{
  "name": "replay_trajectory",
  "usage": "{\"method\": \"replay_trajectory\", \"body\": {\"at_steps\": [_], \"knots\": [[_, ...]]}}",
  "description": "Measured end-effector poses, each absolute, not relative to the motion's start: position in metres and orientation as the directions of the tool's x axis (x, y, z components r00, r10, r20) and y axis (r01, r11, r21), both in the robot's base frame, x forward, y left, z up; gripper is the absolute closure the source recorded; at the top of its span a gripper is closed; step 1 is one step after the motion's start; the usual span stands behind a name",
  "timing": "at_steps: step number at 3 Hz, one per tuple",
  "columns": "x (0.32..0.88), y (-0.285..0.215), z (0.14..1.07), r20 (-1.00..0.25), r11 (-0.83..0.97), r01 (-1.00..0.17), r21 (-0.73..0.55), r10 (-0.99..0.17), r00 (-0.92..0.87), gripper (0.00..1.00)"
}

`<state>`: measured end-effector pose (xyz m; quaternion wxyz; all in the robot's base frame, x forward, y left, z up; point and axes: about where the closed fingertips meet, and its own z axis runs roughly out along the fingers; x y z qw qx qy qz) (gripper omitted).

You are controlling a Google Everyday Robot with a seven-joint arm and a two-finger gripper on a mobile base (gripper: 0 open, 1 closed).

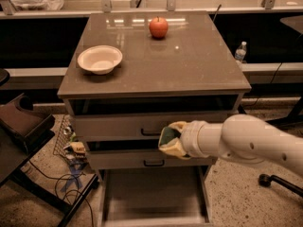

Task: Pick sponge from bottom drawer and place on counter

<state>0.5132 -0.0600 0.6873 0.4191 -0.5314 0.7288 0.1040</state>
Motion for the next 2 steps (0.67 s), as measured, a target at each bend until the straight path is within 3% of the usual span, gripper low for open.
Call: {"method": "replay_trajectory", "body": {"at_steps": [2], "knots": [[0.542, -0.086, 0.802, -0.628, 0.458, -0.773, -0.440, -0.772, -0.100, 1.00]]}}
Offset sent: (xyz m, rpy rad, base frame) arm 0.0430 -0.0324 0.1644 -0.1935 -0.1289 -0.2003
